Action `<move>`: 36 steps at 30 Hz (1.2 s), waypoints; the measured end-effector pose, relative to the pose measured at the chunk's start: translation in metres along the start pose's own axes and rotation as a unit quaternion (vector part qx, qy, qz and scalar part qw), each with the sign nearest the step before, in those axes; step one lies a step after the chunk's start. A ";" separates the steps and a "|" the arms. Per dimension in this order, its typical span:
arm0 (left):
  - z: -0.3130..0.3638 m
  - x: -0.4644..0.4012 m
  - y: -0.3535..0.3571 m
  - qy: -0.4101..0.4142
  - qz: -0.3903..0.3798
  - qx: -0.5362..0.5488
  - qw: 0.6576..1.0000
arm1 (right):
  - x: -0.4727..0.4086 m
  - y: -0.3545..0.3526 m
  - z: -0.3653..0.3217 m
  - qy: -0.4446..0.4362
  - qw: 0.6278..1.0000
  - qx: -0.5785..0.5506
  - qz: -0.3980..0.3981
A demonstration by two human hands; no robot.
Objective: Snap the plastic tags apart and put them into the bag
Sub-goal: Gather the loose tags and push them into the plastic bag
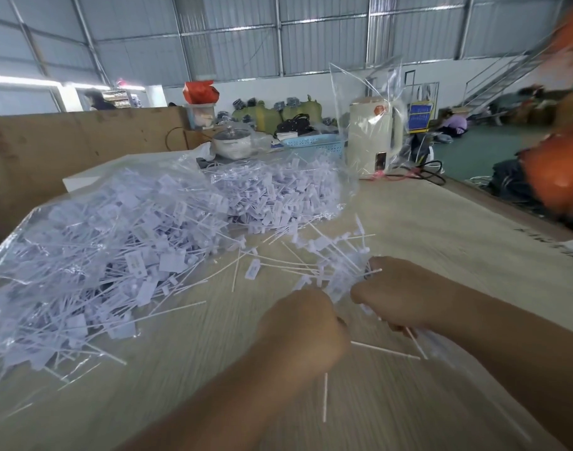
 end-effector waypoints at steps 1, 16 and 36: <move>0.000 -0.001 0.000 0.000 -0.007 0.037 0.999 | 0.001 0.004 0.000 0.004 1.000 -0.015 -0.019; -0.037 -0.002 -0.026 0.077 -0.047 0.118 0.989 | -0.018 0.003 0.015 -0.008 0.979 -0.165 -0.121; -0.029 -0.003 -0.019 0.324 0.177 -0.191 0.910 | -0.012 0.014 0.009 -0.235 0.947 0.218 -0.009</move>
Point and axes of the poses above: each hand's wrist, its own x-axis away from the middle knuckle, its own y-axis out of the palm, z = x × y, the point moved 3 cm from there along -x, towards the middle knuckle, and after that the axes turned 4 degrees about -z, right-handed, at the moved point
